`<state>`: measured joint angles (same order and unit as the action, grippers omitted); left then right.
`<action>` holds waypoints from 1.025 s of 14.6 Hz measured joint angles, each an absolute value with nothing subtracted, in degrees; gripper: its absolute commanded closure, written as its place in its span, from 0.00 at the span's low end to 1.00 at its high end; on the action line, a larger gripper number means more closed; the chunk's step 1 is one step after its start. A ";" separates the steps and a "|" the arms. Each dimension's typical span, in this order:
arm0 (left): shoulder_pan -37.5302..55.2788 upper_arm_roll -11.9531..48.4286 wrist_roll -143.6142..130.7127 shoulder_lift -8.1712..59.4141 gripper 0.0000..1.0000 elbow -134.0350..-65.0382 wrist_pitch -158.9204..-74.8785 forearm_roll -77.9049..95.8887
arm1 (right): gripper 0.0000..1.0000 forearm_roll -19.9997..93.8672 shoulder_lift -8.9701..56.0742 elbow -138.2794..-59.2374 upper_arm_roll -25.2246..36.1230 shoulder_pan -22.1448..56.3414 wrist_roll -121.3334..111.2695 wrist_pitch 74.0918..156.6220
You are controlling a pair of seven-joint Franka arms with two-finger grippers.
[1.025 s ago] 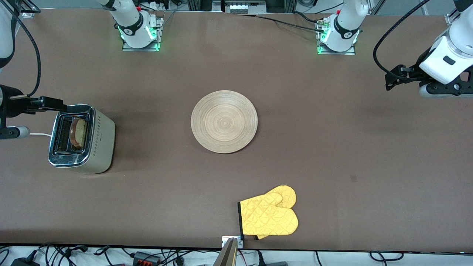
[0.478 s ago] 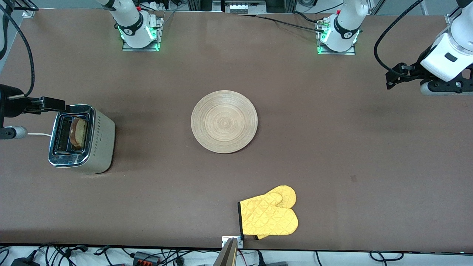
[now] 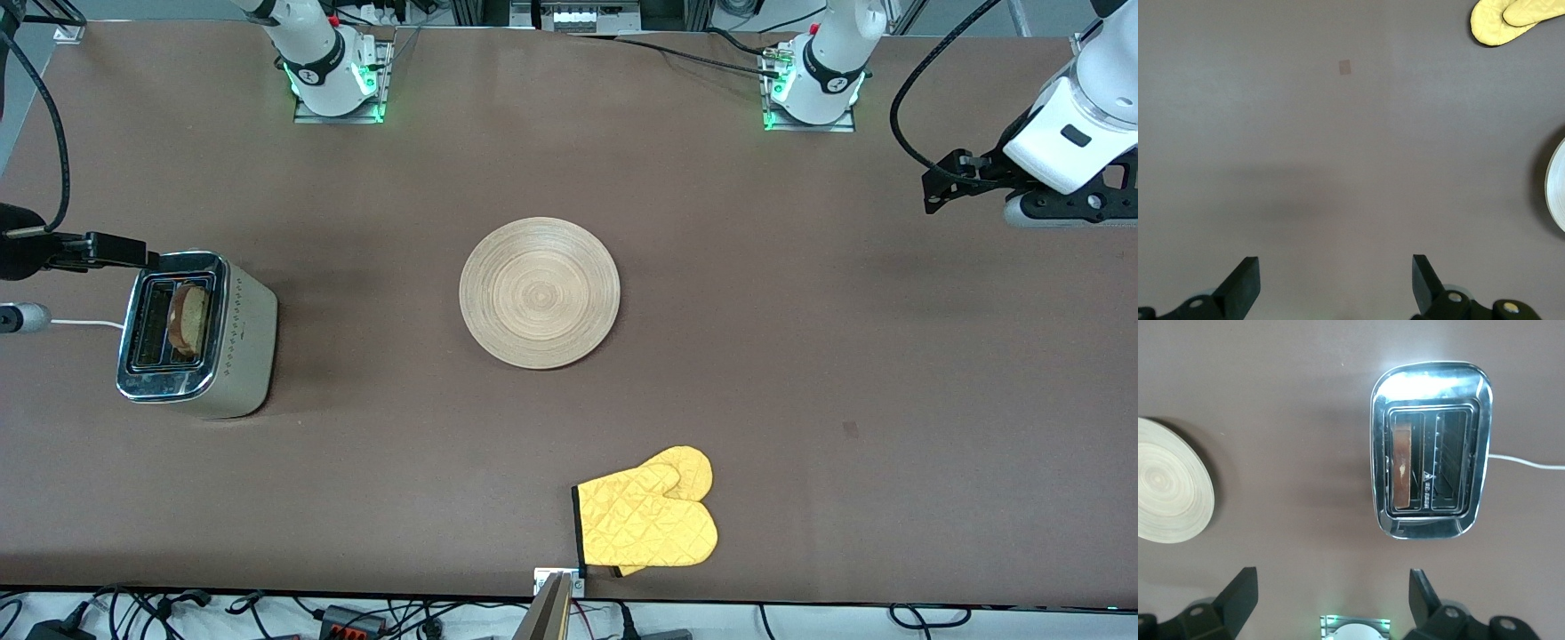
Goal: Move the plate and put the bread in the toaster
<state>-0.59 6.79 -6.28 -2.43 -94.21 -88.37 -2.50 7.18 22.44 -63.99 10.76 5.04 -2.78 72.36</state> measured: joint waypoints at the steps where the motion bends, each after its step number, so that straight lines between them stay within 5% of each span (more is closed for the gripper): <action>1: -0.59 6.82 -6.28 -2.44 0.00 -94.21 -88.30 -2.50 | 0.00 6.60 21.13 -65.08 10.63 5.08 -0.30 72.79; 9: -0.59 6.93 -6.28 -2.45 0.00 -94.20 -88.10 -2.50 | 0.00 -1.12 0.74 -90.29 -1.29 -3.88 4.02 92.25; 15: -0.60 6.94 -6.28 -2.45 0.00 -94.20 -88.08 -2.50 | 0.00 -2.13 -2.36 -94.34 -5.98 -6.13 -1.20 95.61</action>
<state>-0.60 6.94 -6.28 -2.45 -94.20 -88.08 -2.50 -2.13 -2.36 -94.34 -5.98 -6.13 -1.20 95.61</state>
